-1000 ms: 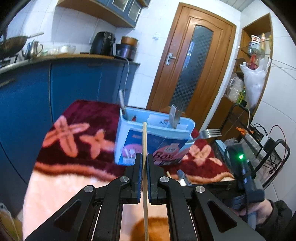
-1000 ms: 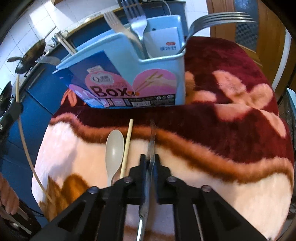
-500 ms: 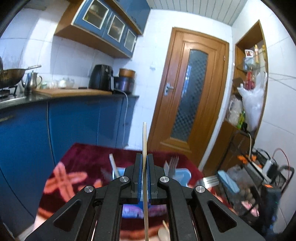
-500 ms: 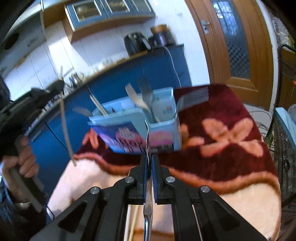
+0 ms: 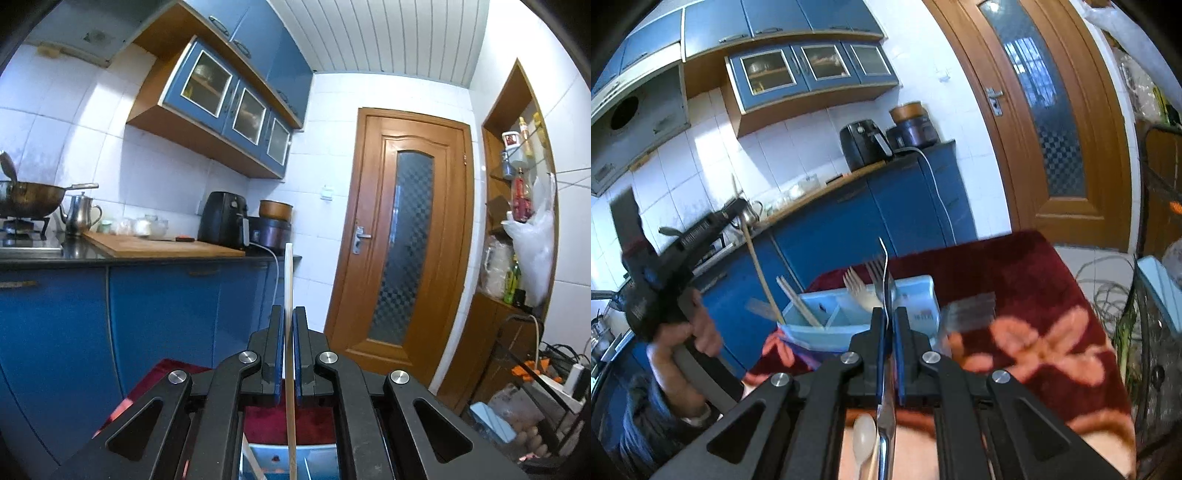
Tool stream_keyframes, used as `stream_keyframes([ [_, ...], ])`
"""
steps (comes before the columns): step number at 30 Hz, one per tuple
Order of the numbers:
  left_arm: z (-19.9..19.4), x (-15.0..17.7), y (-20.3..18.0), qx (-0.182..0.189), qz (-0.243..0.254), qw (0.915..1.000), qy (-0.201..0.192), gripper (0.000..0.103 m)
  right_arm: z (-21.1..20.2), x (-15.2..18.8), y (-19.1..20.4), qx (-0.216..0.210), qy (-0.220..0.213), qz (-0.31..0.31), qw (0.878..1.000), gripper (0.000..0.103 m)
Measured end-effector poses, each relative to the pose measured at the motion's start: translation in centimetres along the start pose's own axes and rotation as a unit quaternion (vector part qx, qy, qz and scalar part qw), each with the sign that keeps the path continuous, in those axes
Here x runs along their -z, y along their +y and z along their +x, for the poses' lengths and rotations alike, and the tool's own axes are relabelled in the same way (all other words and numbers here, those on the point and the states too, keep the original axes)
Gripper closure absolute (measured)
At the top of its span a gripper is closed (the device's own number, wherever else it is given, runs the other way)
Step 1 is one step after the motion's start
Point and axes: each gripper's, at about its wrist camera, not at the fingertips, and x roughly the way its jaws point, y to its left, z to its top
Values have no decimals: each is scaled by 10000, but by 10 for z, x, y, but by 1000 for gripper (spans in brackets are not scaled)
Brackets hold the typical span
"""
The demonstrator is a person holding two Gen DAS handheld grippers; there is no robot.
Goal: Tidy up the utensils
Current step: 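Lift the chopstick and metal utensil and carry both over the caddy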
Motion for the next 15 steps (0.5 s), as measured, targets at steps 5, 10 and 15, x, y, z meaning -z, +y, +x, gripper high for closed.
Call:
stream_keyframes([
  [5, 16, 6, 2, -106, 27, 9999, -43, 99, 14, -25, 7, 114, -476, -132, 9987, 96],
  [10, 26, 23, 0, -127, 113, 9998, 97, 99, 36, -42, 12, 355, -923, -159, 9950, 96],
  [15, 30, 35, 0, -160, 197, 9995, 171, 99, 60, -50, 12, 682, -1275, -123, 9894, 96],
])
